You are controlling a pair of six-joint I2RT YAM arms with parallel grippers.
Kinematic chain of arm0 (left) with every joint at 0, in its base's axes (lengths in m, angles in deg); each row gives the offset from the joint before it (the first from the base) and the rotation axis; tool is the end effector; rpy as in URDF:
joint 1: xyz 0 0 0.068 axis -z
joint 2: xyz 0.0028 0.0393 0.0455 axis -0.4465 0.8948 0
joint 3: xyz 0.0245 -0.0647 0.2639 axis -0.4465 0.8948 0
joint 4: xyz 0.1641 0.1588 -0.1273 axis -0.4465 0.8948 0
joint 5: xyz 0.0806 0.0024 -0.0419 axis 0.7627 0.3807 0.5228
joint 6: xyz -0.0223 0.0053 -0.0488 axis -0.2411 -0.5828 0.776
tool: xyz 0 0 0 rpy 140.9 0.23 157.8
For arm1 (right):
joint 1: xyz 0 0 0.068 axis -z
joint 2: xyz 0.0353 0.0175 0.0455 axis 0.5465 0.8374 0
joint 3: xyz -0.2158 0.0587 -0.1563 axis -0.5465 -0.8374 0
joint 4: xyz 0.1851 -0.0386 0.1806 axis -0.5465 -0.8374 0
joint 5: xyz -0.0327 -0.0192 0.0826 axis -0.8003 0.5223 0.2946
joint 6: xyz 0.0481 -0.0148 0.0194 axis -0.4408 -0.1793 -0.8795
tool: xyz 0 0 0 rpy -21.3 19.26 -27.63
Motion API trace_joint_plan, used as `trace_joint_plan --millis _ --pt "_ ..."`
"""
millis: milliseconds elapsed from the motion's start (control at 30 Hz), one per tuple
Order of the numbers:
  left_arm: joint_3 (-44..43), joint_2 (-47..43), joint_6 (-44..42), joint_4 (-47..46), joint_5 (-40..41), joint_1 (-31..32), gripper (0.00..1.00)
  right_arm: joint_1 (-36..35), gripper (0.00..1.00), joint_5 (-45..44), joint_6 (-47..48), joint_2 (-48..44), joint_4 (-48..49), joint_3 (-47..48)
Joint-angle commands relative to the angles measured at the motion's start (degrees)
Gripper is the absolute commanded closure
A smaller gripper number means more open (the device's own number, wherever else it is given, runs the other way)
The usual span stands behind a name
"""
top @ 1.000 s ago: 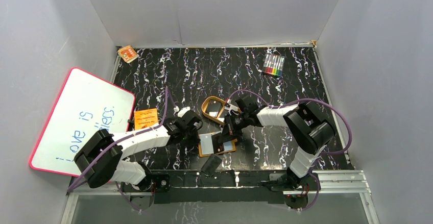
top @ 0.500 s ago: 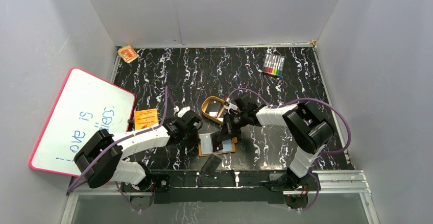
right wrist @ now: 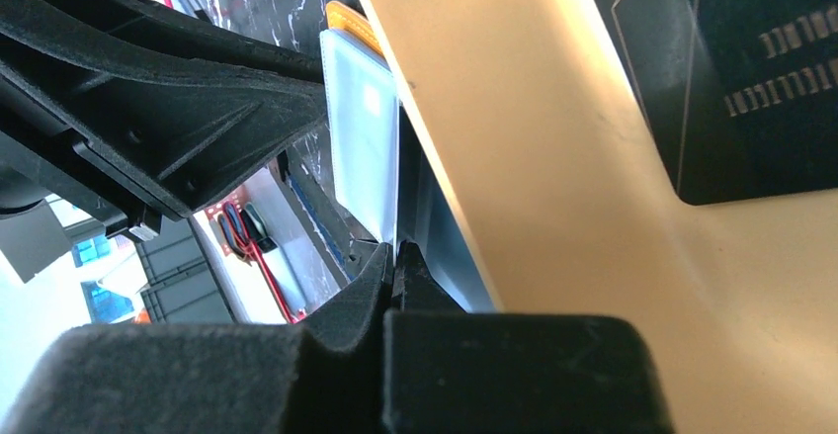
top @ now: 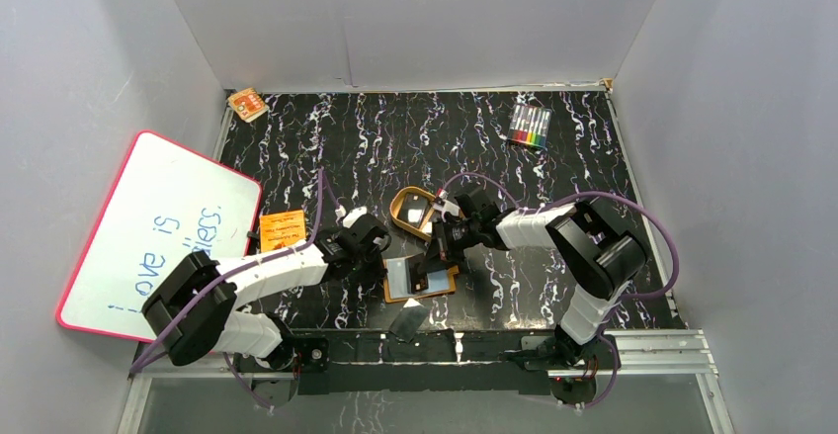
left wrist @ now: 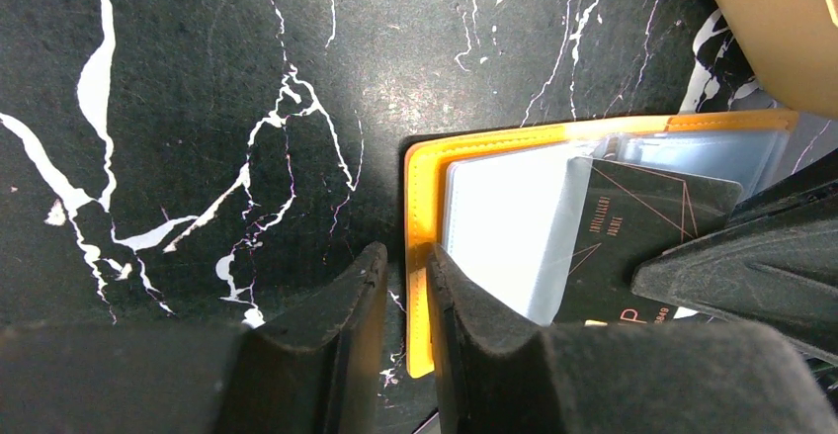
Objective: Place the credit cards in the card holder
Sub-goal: Insert the credit card into the card holder.
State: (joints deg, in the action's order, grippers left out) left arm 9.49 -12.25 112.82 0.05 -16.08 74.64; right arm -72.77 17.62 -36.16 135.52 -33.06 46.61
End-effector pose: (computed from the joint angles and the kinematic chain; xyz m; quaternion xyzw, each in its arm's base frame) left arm 0.1656 -0.1769 0.1630 -0.0967 0.9485 -0.1911 0.2335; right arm 0.2257 0.2171 0.1251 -0.1047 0.8808 0.4603 0.0361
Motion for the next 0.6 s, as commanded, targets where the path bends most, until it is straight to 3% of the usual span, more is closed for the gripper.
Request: trace_joint_plan --millis 0,567 --pt "2.9 1.4 0.5 1.0 -1.1 0.1 0.8 -1.4 1.0 -4.8 -2.4 0.3 2.4 -2.2" --pt "4.2 1.3 1.5 -0.3 -1.7 0.0 0.83 -4.8 1.0 -9.9 -7.9 -0.2 8.1 -5.3"
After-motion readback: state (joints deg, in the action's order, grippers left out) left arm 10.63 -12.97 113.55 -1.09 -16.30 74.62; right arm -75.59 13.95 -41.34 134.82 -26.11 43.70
